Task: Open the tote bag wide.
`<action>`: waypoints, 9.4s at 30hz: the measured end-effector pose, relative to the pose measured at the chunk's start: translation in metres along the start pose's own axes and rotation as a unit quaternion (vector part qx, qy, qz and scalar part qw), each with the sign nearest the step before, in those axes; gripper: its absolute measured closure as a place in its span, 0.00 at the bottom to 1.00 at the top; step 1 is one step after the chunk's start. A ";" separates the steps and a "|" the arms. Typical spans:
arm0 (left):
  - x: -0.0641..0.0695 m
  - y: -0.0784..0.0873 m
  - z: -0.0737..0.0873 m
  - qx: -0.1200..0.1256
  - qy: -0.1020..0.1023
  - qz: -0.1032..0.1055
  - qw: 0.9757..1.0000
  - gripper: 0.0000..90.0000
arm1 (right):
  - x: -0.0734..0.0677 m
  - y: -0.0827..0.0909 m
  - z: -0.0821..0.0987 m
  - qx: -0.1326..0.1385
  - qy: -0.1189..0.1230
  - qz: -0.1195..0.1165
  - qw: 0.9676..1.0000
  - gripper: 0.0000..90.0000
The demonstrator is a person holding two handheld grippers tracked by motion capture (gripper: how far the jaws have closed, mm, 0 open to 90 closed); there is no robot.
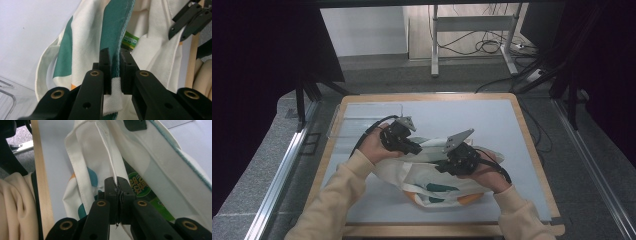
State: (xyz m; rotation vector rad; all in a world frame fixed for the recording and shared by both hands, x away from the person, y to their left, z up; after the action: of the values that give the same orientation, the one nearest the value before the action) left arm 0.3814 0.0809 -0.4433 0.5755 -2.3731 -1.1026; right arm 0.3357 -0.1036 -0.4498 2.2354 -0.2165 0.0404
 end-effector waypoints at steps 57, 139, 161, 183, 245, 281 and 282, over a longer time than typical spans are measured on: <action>-0.035 -0.002 -0.016 0.044 0.049 -0.065 0.996 0.93 | -0.059 0.001 0.031 0.023 0.000 -0.053 0.998 0.97; 0.024 0.046 0.047 0.107 0.026 -0.047 0.993 0.75 | 0.015 0.040 0.011 0.058 -0.085 0.086 0.991 0.44; 0.035 0.029 0.060 0.058 0.025 -0.032 0.998 1.00 | 0.033 -0.009 -0.049 0.037 -0.063 0.048 0.996 0.79; 0.037 0.029 0.073 0.046 0.043 -0.011 0.998 1.00 | 0.029 -0.095 -0.047 -0.035 -0.031 -0.028 0.999 0.99; 0.030 -0.001 0.084 0.003 0.063 0.008 0.998 1.00 | 0.067 -0.103 -0.029 -0.054 -0.027 0.035 0.998 0.99; 0.034 -0.014 0.085 -0.021 0.058 0.022 0.998 1.00 | 0.093 -0.111 -0.024 -0.083 -0.023 0.107 0.991 0.99; 0.034 -0.015 0.086 -0.021 0.059 0.022 0.998 1.00 | 0.093 -0.111 -0.024 -0.083 -0.023 0.109 0.990 0.99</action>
State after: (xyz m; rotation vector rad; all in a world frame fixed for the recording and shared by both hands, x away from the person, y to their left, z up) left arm 0.3088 0.1047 -0.4964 0.5543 -2.2464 -1.0666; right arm 0.4476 -0.0304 -0.5114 2.0406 -0.4731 0.0855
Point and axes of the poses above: each handheld gripper's, and its own axes: y roughly backward along the jaws, z roughly out of its underside, x roughly to its right, the point moved 4 cm from there along -y, roughly forward along the jaws, and after that the axes turned 12 degrees about y, right-handed, at the moved point
